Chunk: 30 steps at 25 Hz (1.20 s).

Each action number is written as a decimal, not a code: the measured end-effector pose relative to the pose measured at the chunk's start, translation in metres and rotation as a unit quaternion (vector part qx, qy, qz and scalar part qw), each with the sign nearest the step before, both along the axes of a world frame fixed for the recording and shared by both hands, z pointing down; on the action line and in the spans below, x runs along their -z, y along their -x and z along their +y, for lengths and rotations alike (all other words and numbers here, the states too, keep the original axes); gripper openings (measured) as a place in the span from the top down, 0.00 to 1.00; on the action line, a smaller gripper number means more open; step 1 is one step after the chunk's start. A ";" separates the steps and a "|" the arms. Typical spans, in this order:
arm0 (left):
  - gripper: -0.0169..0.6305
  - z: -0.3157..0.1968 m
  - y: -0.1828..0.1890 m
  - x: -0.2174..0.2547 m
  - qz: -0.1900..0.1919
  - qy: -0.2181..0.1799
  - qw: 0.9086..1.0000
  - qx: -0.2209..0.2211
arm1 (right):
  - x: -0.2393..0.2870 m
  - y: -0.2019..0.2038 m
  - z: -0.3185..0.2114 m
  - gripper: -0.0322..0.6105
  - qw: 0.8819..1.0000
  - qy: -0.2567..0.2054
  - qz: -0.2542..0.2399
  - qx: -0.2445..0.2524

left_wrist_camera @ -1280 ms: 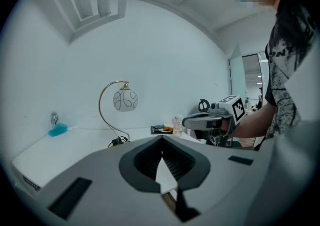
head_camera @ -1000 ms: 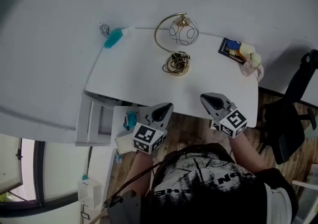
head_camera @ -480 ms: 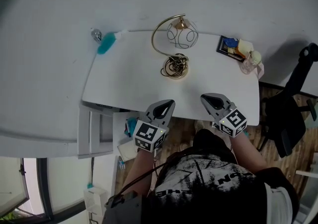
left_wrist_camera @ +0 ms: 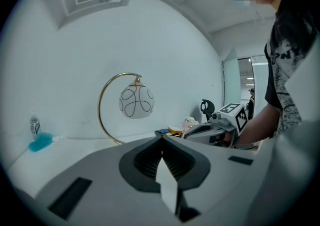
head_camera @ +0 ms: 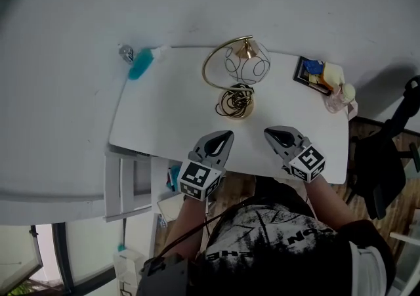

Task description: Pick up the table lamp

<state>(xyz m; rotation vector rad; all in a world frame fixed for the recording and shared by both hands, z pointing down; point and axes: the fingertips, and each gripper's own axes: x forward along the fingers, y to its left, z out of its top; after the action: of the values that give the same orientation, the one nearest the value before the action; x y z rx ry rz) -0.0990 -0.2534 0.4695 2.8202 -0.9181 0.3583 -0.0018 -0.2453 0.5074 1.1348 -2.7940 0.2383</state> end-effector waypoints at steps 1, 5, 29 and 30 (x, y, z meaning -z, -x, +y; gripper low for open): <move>0.95 -0.008 -0.001 0.002 -0.002 -0.003 1.000 -0.001 | 0.000 0.000 -0.007 0.92 1.000 0.002 -0.005 0.005; 0.95 -0.039 -0.005 0.009 -0.014 -0.018 1.000 0.003 | -0.005 0.000 -0.037 0.92 1.000 0.008 -0.017 0.021; 0.76 -0.168 0.012 0.077 -0.159 -0.139 0.975 0.065 | -0.109 0.008 -0.171 0.66 0.995 0.085 0.042 -0.022; 0.76 -0.169 0.012 0.076 -0.166 -0.138 0.974 0.067 | -0.113 0.007 -0.176 0.66 0.995 0.087 0.043 -0.024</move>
<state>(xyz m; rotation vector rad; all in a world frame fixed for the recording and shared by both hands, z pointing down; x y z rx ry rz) -0.1113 -0.4224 0.3932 2.9761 -1.3102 0.7554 -0.0092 -0.4216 0.6205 1.1440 -2.6147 0.4194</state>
